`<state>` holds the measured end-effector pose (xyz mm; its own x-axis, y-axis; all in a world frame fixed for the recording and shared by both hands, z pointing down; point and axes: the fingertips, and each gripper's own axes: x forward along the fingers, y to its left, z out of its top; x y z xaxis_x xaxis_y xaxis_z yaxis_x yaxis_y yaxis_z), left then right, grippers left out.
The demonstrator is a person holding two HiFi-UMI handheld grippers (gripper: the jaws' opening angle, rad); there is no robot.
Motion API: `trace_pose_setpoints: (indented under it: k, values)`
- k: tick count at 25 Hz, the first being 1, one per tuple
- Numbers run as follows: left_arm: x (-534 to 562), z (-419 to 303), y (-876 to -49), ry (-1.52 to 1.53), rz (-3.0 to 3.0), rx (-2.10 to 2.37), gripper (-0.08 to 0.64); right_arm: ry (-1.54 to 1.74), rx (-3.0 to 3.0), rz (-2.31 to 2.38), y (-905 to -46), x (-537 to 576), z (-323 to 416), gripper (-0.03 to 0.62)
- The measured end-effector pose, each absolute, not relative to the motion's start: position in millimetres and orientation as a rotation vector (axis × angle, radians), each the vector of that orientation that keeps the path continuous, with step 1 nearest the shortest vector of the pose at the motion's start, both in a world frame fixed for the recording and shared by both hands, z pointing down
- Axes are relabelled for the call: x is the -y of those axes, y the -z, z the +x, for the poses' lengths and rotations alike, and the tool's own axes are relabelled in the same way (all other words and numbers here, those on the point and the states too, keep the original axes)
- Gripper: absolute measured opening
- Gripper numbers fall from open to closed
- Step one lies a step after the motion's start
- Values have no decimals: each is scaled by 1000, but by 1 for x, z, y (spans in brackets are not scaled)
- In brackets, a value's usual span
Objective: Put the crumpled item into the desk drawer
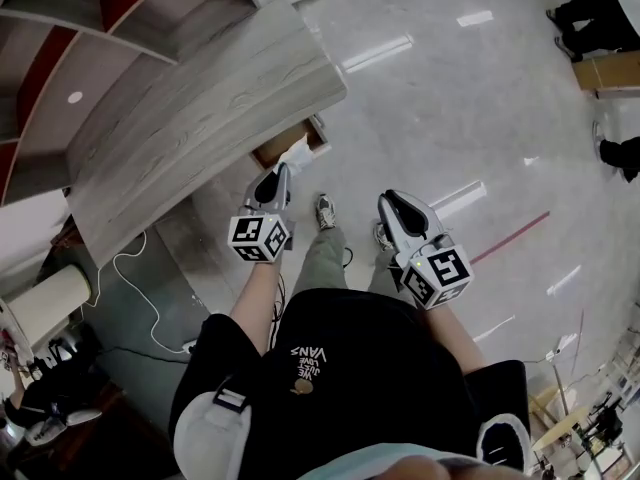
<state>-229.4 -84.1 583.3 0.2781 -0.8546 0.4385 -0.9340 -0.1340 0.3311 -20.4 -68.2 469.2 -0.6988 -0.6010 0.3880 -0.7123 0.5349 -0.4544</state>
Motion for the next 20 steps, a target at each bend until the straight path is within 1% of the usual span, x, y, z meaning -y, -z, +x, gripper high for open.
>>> trace_pose_setpoints:
  k: [20]
  values:
    - [119, -235, -652, -256, 1965, 1512, 58, -978, 2497, 1262, -499, 62, -23, 21]
